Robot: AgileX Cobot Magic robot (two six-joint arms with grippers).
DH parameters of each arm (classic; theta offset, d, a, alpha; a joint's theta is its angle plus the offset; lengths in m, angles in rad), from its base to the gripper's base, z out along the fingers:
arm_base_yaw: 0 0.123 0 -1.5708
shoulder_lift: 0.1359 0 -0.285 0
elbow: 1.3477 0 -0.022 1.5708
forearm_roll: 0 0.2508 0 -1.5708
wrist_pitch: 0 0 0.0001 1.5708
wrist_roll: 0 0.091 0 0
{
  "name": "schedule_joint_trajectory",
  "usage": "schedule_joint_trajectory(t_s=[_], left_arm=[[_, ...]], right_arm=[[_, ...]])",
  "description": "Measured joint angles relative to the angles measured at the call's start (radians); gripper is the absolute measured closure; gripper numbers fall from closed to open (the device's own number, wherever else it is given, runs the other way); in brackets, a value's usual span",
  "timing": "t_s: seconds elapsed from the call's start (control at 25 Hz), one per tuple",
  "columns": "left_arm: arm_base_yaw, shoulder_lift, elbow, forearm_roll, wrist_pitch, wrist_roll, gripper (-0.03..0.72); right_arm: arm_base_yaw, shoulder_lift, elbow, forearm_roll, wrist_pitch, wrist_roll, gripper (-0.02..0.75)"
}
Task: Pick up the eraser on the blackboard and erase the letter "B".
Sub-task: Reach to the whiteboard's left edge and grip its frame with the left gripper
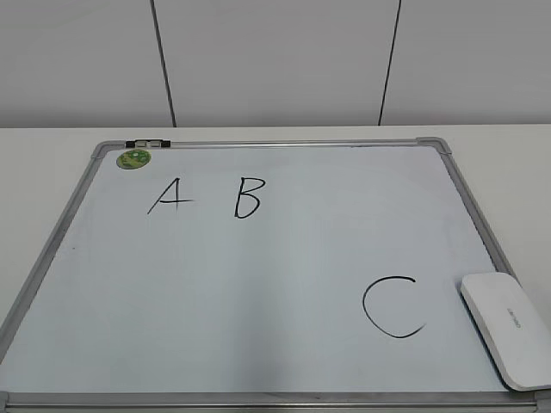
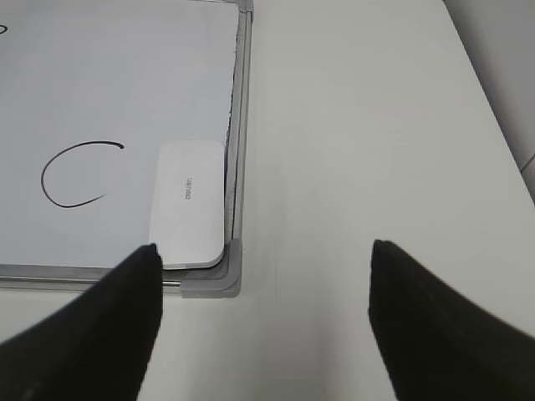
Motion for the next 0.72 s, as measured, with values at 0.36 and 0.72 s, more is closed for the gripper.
schedule_joint_trajectory(t_s=[0.36,0.72], left_arm=[[0.0,0.0,0.0,0.0,0.0,0.0,0.036],[0.0,0.0,0.0,0.0,0.0,0.0,0.044]], right_arm=[[0.0,0.0,0.0,0.0,0.0,0.0,0.147],[0.0,0.0,0.0,0.0,0.0,0.0,0.147]])
